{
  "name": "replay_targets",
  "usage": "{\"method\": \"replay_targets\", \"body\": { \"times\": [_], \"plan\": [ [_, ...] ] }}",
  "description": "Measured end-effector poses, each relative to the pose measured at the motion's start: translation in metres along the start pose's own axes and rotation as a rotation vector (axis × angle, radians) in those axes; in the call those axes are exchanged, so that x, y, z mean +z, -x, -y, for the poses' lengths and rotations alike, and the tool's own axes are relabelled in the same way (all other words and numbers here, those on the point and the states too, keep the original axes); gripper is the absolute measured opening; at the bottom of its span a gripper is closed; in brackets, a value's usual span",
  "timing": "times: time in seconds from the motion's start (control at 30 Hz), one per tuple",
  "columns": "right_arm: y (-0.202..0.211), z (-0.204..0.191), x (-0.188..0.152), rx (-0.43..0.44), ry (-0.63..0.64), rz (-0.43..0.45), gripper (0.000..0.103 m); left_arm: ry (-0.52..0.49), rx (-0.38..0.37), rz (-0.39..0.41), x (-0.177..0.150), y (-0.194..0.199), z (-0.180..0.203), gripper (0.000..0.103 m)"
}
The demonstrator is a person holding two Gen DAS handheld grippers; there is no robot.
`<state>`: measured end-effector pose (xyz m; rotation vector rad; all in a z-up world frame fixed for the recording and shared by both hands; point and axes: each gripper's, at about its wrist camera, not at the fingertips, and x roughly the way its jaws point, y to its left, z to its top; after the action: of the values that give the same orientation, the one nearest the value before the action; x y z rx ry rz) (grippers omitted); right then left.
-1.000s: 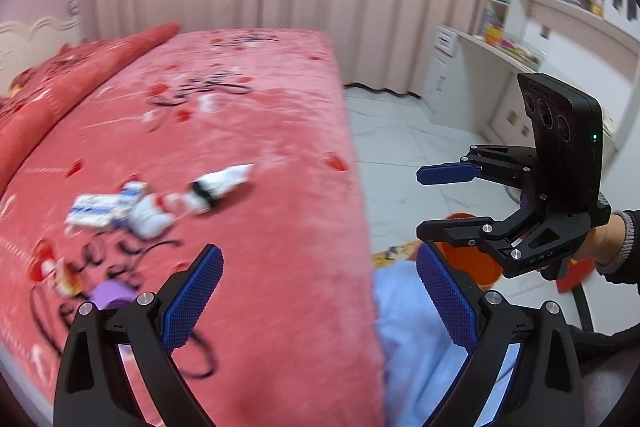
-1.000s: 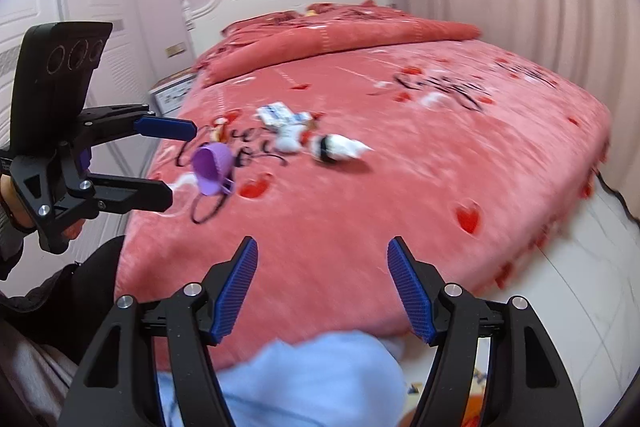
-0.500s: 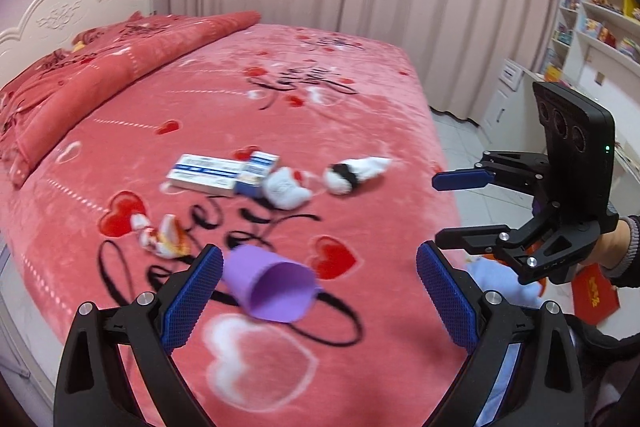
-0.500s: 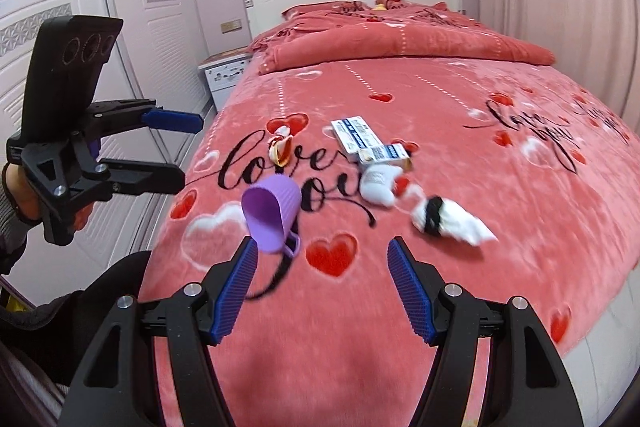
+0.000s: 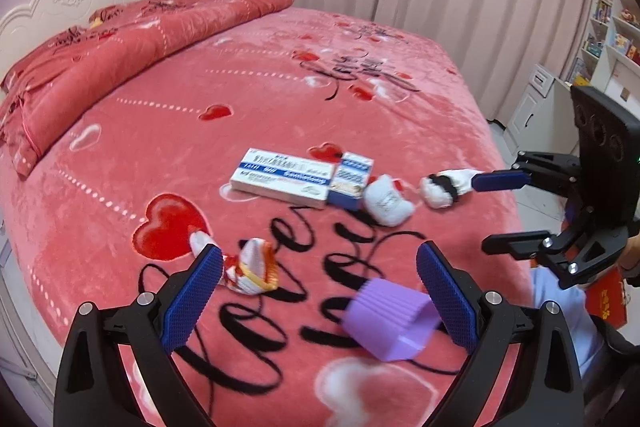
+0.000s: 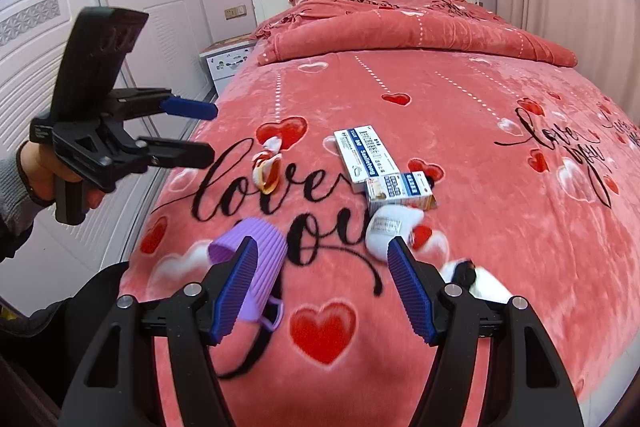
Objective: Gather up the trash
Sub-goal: 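Move both open tools back over the bed toward the white items, then grasp the white-and-red wrapped item with the left tool while the right tool grasps the white plush toy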
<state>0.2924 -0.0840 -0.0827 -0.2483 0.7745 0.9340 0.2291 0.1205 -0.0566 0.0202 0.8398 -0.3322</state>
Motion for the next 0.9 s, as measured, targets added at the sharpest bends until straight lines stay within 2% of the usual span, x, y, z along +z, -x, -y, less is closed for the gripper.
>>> {"method": "replay_targets", "body": {
  "times": [0.3, 0.5, 0.57, 0.63, 0.67, 0.73, 0.9],
  "plan": [
    [-0.043, 0.017, 0.010, 0.001, -0.006, -0.046, 0.068, 0.057, 0.011, -0.063, -0.010, -0.048, -0.043, 0.096],
    [-0.064, 0.027, 0.010, 0.003, -0.022, -0.061, 0.068, 0.066, 0.050, -0.105, -0.020, -0.078, -0.061, 0.096],
    [-0.071, 0.027, 0.009, 0.005, -0.018, -0.070, 0.068, 0.069, 0.027, -0.136, -0.027, -0.092, -0.066, 0.066],
    [-0.075, 0.028, 0.009, 0.006, -0.019, -0.074, 0.068, 0.061, 0.041, -0.143, -0.028, -0.096, -0.065, 0.046],
    [-0.077, 0.029, 0.008, 0.005, -0.021, -0.075, 0.068, 0.057, 0.020, -0.142, -0.027, -0.095, -0.065, 0.037],
    [-0.079, 0.031, 0.008, -0.003, -0.019, -0.077, 0.068, 0.039, -0.014, -0.148, -0.021, -0.093, -0.061, 0.031],
    [-0.081, 0.043, 0.005, -0.030, -0.040, -0.082, 0.068, -0.056, -0.074, -0.159, -0.011, -0.089, -0.038, 0.030]
  ]
}}
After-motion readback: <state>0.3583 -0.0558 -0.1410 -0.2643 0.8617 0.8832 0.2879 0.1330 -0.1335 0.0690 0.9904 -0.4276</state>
